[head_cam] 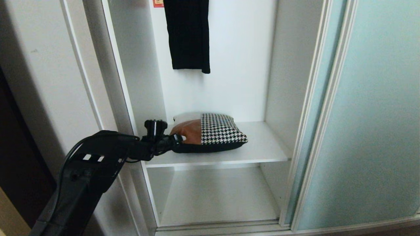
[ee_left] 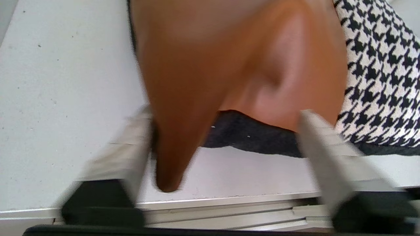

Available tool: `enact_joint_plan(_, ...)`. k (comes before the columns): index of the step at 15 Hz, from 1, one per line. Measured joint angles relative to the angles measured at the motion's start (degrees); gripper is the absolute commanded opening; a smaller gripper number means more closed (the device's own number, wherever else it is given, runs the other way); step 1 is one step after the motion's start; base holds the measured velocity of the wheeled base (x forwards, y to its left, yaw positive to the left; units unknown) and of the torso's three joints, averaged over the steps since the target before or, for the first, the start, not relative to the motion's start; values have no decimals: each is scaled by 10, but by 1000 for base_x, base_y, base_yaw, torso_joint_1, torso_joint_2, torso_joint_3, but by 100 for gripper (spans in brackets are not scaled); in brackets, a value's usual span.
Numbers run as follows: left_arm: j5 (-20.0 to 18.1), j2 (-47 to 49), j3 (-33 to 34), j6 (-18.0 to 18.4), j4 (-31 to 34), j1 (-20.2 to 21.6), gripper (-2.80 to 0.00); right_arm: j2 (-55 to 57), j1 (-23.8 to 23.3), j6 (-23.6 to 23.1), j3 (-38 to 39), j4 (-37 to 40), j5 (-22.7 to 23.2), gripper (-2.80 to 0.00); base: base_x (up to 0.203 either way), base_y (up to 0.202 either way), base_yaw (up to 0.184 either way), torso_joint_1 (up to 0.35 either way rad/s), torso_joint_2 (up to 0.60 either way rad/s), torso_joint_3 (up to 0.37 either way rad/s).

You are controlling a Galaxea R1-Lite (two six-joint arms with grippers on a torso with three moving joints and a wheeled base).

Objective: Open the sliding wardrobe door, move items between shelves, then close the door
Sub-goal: Place the pillow on the lower shelf

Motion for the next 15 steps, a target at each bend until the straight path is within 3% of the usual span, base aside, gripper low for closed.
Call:
enact_joint_plan(7,-3,-2,-1,-1,1,0,-280,0,0,0,0,0,0,-280,0,0,0,0,0,0)
enact_joint_plan(11,-6,-9,2,-8,37,-5,-280,0,0,0,0,0,0,-280,0,0,0,0,0,0)
enact_joint_plan(15,-38,-42,50,-22,66,-12,-280,0,0,0,0,0,0,-280,0,0,0,0,0,0)
